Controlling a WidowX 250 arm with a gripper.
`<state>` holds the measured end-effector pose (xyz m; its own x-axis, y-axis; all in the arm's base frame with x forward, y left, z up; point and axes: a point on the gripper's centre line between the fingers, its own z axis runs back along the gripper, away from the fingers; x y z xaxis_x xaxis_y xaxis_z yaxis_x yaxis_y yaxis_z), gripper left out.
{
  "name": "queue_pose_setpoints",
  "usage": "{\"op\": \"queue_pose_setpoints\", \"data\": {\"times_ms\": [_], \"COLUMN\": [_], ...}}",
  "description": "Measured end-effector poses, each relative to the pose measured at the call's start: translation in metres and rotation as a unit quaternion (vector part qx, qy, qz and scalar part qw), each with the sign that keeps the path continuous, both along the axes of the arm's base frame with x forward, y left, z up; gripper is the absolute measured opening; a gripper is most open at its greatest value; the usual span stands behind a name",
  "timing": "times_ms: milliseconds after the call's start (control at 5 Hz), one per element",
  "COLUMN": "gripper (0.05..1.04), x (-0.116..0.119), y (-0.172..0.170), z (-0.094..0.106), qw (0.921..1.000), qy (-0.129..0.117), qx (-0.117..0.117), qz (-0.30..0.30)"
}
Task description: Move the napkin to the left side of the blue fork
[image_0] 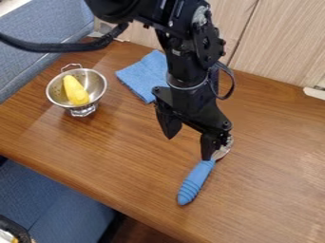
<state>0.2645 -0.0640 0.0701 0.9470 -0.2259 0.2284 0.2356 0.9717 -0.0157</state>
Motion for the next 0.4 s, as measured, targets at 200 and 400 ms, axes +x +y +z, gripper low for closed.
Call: {"op": "queue_pose_setpoints", "data": {"times_ms": [200, 400], "gripper": [1.001, 1.001], "x": [-0.002, 0.008], "y": [0.000, 0.012], "z": [-0.006, -0.011], "qw": [0.9999, 0.9988], "qy": [0.014, 0.036], "qx": [0.001, -0.009], "qz": [0.001, 0.031]}}
